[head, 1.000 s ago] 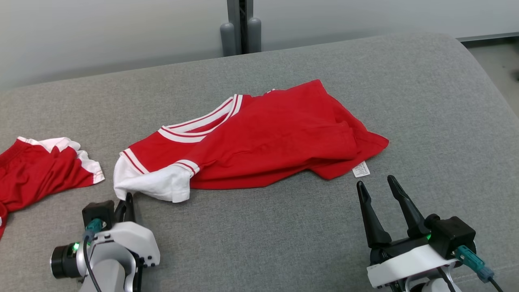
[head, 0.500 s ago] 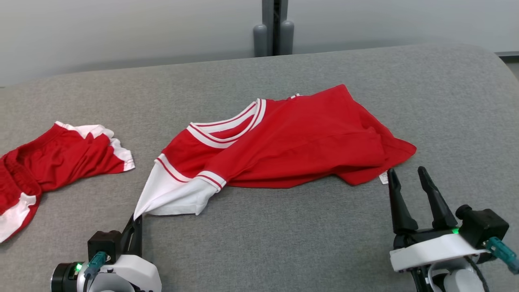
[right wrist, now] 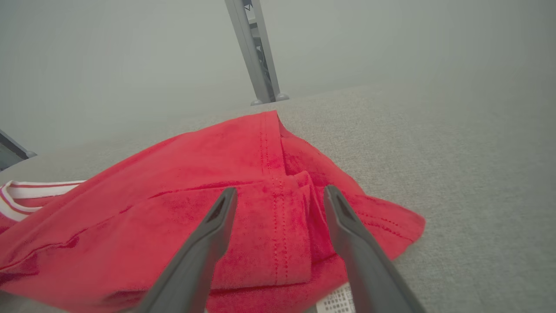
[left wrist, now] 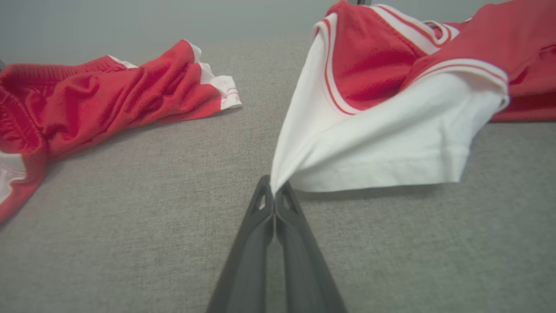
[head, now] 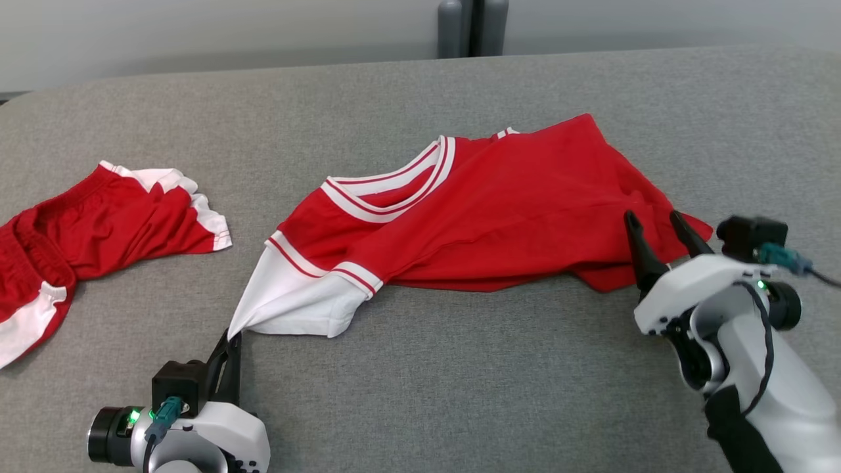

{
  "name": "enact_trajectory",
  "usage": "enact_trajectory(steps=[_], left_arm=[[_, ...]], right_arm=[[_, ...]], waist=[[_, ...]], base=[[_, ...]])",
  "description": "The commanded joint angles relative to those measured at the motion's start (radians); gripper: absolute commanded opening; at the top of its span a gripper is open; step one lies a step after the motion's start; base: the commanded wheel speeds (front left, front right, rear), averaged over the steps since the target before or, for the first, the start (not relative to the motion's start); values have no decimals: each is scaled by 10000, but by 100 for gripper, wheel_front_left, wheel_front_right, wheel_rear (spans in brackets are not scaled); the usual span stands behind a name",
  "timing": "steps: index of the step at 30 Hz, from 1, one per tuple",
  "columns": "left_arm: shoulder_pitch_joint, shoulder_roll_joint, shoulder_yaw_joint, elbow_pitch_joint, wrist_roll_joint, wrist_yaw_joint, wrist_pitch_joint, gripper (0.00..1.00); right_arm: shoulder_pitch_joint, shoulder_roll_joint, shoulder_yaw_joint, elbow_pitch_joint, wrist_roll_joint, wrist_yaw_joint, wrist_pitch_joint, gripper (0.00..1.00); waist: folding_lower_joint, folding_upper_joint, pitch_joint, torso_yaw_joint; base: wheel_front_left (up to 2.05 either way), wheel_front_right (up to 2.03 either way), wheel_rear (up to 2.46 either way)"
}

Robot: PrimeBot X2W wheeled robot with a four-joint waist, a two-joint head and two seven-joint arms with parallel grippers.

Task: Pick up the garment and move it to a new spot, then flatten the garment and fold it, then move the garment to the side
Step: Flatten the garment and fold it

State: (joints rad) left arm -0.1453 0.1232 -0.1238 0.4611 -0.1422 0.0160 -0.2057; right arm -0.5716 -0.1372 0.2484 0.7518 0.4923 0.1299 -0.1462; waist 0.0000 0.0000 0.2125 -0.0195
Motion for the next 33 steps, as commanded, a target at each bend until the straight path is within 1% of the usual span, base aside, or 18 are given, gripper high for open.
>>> enact_trajectory(steps=[1, 5, 8, 11, 14, 16, 18, 19, 20, 21, 22, 23, 24, 25, 29, 33], left_arm=[[-79, 88, -1, -63, 66, 59, 20, 0], [-161, 79, -98, -187, 72, 70, 80, 0], [-188, 76, -150, -252, 52, 78, 84, 0], [-203, 108, -194, -292, 25, 91, 95, 0], [-242, 130, -232, -339, 19, 121, 106, 0], [-244, 150, -249, -358, -12, 126, 128, 0], [-262, 161, -255, -372, -39, 128, 144, 0], [-275, 165, -265, -382, -49, 124, 147, 0], [-275, 165, -265, -382, -49, 124, 147, 0], [-291, 166, -275, -388, -65, 129, 146, 0], [-303, 172, -280, -389, -83, 133, 145, 0], [-307, 182, -288, -391, -97, 131, 145, 0], [-304, 188, -295, -393, -85, 135, 145, 0], [-297, 192, -300, -394, -106, 141, 143, 0], [-295, 225, -306, -366, -163, 167, 117, 0], [-323, 211, -230, -517, -308, 175, -56, 0]], right_arm=[[-309, -167, 172, 265, 147, 17, 231, 100], [-1199, -387, 731, 1175, 747, 17, 1181, 100], [-1731, -611, 1224, 1546, 1036, 17, 1699, 100], [-2147, -732, 1801, 1790, 1161, 17, 2062, 100], [-2552, -891, 2325, 2057, 1032, 12, 2288, 100], [-2702, -792, 2578, 2228, 1151, 12, 2479, 100], [-2858, -776, 2826, 2363, 1179, 12, 2645, 91], [-2928, -780, 2934, 2408, 1227, 12, 2660, 76], [-2928, -780, 2934, 2408, 1227, 12, 2660, 76], [-2978, -766, 3035, 2438, 1277, 12, 2675, 50], [-3002, -745, 3134, 2463, 1338, 12, 2705, 44], [-3022, -732, 3234, 2478, 1402, 12, 2733, 44], [-3046, -733, 3337, 2506, 1474, 12, 2791, 14], [-3086, -743, 3437, 2521, 1521, 12, 2792, 0], [-3291, -852, 3782, 2494, 1644, 12, 2551, 0], [-3341, -1006, 3975, 2431, 1679, 10, 1899, 0]], waist=[[0, 0, 104, 99], [0, 0, 220, 234], [0, 0, 287, 298], [0, 0, 337, 317], [0, 0, 391, 313], [0, 0, 404, 302], [0, 0, 414, 287], [0, 0, 421, 283], [0, 0, 421, 283], [0, 0, 427, 282], [0, 0, 433, 281], [0, 0, 439, 277], [0, 0, 442, 274], [0, 0, 445, 273], [0, 0, 417, 261], [0, 0, 276, 254]], base=[[0, 0, 0], [0, 0, 0], [0, 0, 0], [0, 0, 0], [0, 0, 0], [0, 0, 0], [0, 0, 0], [0, 0, 0], [0, 0, 0], [0, 0, 0], [0, 0, 0], [0, 0, 0], [0, 0, 0], [0, 0, 0], [0, 0, 0], [0, 0, 0]])
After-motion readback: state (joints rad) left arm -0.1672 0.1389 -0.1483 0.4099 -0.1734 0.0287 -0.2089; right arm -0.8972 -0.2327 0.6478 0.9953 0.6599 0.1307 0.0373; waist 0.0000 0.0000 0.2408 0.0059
